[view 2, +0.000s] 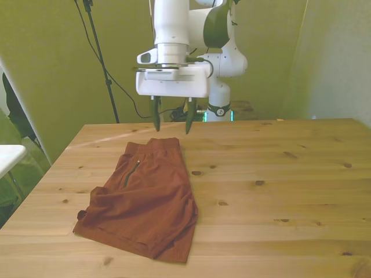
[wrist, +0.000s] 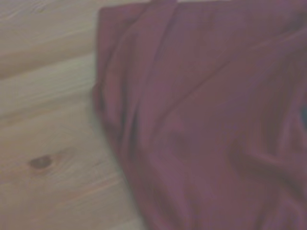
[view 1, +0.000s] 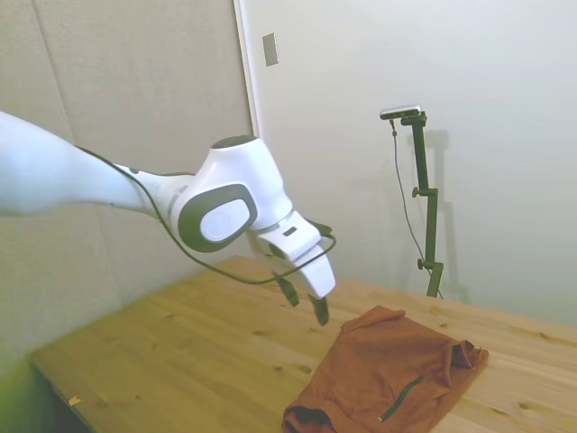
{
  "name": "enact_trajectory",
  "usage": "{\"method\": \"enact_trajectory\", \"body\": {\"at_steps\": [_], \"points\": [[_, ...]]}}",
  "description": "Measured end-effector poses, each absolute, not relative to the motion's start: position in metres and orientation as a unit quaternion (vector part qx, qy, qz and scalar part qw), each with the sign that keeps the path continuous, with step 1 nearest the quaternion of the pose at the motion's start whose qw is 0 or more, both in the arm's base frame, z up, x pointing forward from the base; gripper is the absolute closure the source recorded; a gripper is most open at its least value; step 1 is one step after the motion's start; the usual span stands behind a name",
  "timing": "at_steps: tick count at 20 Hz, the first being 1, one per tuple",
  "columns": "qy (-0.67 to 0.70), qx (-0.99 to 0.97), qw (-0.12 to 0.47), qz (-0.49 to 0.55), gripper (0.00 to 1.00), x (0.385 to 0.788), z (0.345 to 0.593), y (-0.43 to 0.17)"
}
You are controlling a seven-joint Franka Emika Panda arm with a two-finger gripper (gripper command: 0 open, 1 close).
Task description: Unfold the shorts
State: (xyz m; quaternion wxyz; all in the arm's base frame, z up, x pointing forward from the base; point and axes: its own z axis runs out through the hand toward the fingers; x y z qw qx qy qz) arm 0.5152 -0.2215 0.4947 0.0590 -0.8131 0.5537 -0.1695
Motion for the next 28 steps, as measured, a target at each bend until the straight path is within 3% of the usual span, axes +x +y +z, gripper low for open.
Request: {"method": "enact_trajectory", "body": {"at_steps": [6,11,18,25,26,28], "points": [[0.591,-0.780,0.059,-0.198,0.00,0.537,0.503,-0.266],[0.651,-0.723,0.071,-0.222,0.00,0.546,0.504,-0.346],[0.700,-0.674,0.094,-0.216,0.00,0.589,0.444,-0.417],[0.702,-0.674,0.119,-0.198,0.00,0.625,0.395,-0.421],[0.701,-0.676,0.121,-0.194,1.00,0.629,0.389,-0.419],[0.698,-0.680,0.123,-0.186,1.00,0.635,0.377,-0.412]]}}
